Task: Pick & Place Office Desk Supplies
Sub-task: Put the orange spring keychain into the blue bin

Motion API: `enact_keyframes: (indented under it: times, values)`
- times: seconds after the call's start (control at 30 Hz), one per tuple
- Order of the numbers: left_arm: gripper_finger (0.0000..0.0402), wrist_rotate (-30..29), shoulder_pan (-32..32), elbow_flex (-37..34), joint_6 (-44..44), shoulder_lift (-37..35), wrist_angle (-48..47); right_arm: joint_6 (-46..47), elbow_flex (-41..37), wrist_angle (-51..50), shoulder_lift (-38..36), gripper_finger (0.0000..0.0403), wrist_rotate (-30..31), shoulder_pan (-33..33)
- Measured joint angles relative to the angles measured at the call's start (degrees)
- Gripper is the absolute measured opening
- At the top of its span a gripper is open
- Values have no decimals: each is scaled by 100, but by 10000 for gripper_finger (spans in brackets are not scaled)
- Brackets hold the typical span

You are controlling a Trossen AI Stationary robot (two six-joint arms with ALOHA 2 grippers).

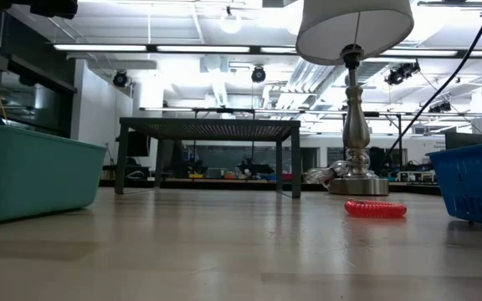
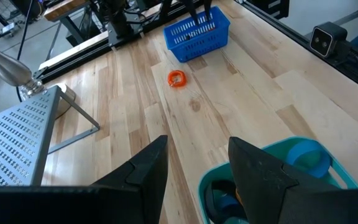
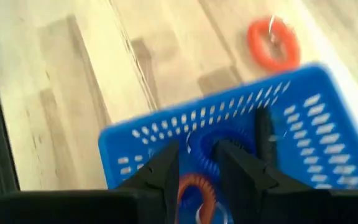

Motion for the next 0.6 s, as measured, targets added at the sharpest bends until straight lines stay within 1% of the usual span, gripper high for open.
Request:
enact_keyframes:
  times: [0.2, 0.3, 0.43, 0.6]
  values:
    - [161, 2, 1, 0, 0, 0, -2, -1152, 2, -15, -603, 99, -1, -434]
    - [161, 2, 0, 0, 0, 0, 0, -1605, 2, -20, -771, 99, -138, -700]
    - [161, 0, 2, 0, 0, 0, 0, -1922, 2, -20, -807, 97, -348, -916]
    - [161, 2, 2, 0, 0, 2, -1, -1970, 2, -17, -807, 97, -653, -1153]
